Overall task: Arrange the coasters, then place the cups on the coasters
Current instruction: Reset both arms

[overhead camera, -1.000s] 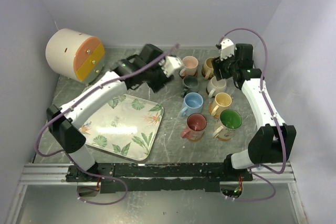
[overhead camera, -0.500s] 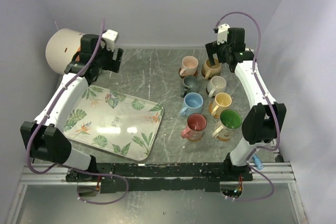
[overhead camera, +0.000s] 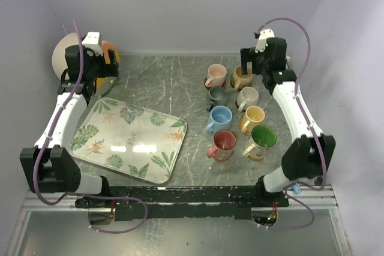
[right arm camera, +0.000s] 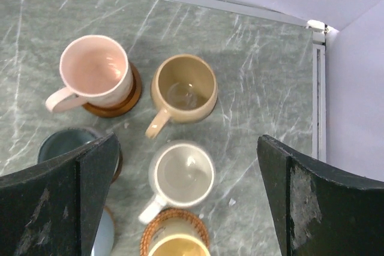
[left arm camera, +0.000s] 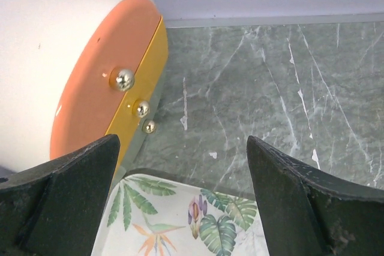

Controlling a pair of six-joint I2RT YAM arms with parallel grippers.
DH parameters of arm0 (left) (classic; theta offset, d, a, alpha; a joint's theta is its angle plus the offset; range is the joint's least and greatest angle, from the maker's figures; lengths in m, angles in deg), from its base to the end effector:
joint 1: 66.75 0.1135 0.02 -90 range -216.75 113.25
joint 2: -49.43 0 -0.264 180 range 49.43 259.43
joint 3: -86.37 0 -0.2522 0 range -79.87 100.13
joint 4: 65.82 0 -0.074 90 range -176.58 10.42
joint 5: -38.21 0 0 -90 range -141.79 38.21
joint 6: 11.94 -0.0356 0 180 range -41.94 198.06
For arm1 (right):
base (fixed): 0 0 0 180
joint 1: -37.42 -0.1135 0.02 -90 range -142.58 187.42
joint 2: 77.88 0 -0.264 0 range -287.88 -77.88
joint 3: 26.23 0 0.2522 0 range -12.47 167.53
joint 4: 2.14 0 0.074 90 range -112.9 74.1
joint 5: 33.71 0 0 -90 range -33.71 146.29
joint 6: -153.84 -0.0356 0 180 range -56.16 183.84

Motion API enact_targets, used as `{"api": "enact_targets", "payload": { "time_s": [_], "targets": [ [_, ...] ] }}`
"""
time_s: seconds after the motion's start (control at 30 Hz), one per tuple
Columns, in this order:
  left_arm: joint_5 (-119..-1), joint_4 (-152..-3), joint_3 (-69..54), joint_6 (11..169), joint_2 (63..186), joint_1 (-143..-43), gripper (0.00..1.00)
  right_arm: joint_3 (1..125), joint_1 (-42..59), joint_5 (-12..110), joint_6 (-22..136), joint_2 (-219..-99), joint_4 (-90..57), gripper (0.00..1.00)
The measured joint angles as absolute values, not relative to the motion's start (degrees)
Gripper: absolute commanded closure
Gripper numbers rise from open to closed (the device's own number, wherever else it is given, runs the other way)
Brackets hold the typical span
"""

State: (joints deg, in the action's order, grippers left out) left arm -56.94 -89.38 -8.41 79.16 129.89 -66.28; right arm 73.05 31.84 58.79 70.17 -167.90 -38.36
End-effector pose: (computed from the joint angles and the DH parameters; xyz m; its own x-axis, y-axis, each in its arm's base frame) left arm 0.3312 -0.0005 0.3595 -0.3237 -0.0218 -0.9459 0.0706 0.9964 -0.0471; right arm 0.3651 0.0341 0.3684 -0.4420 -0.1539 -0.8837 -0.1078 0.9871 -0.1179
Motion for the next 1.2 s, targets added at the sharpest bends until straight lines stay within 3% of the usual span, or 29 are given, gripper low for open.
{"api": "enact_targets", "payload": {
  "time_s": [0.23, 0.6, 0.83, 1.2],
  "targets": [
    [-61.1, -86.2, -18.4, 79.7, 121.0, -64.5, 0.02, 56.8, 32.3, 57.2, 69.3, -152.9, -29.8, 0.0],
    [-63.3, -92.9, -17.0, 72.7, 109.3, -64.5, 0.02, 51.1, 42.0, 47.6, 69.0, -141.9, -24.0, 0.0],
    [-63.3, -92.7, -20.2, 71.9, 102.1, -64.5, 0.02, 50.2, 41.9, 44.6, 69.6, -141.1, -23.2, 0.0],
    [-63.3, -92.6, -20.8, 72.1, 102.0, -64.5, 0.02, 50.2, 41.9, 40.7, 72.5, -142.0, -26.6, 0.0]
  ]
}}
